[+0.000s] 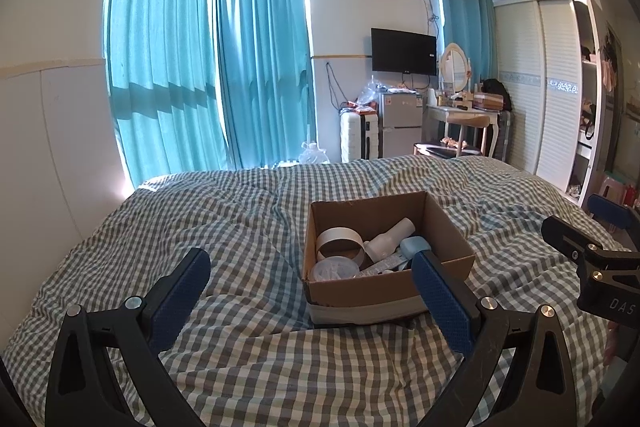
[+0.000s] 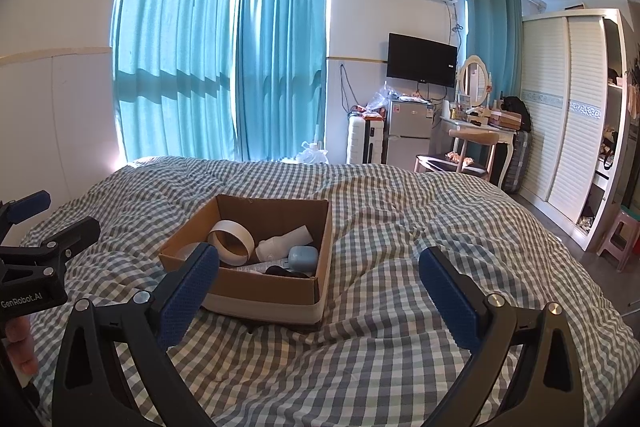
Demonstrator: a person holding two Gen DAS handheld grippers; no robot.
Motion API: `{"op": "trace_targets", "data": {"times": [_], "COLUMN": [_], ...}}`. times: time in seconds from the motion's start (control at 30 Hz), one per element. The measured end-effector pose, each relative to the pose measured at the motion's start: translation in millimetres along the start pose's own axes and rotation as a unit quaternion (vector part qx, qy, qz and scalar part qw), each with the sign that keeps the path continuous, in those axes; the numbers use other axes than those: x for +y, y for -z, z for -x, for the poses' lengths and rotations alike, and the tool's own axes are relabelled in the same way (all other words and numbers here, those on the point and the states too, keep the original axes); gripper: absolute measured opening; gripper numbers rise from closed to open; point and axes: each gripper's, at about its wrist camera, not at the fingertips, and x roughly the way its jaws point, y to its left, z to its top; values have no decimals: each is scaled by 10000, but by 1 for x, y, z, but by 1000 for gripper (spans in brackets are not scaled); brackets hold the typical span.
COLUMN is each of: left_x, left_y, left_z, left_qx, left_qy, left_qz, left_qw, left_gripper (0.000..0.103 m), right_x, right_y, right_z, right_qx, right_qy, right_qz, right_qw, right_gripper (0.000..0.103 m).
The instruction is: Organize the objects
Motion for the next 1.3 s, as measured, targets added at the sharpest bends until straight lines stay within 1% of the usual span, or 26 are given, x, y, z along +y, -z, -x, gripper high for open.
{"op": "trace_targets", "data": {"times": [0.3, 0.57, 0.7, 1.3], "left_x": [2, 0, 3, 5], "left_y": [2, 3, 4, 6], "left_z": [-2, -3, -4, -4], "left_qx": [78, 63, 102, 113], "left_qy": [14, -1, -51, -12], "left_qz": [22, -32, 31, 38], "left_qw": [10000, 10000, 9999, 9999], "left_gripper": [103, 103, 103, 103], "right_x": [1, 1, 2, 3], "right_y": [1, 4, 6, 9], "right_z": [-1, -2, -5, -8], "right_qx": [39, 74, 120, 157], "right_qy": [-4, 12, 29, 34], "right_qz": [4, 29, 22, 29], "right_qw": [10000, 10000, 9999, 9999], "right_gripper": [101, 101, 101, 101]}}
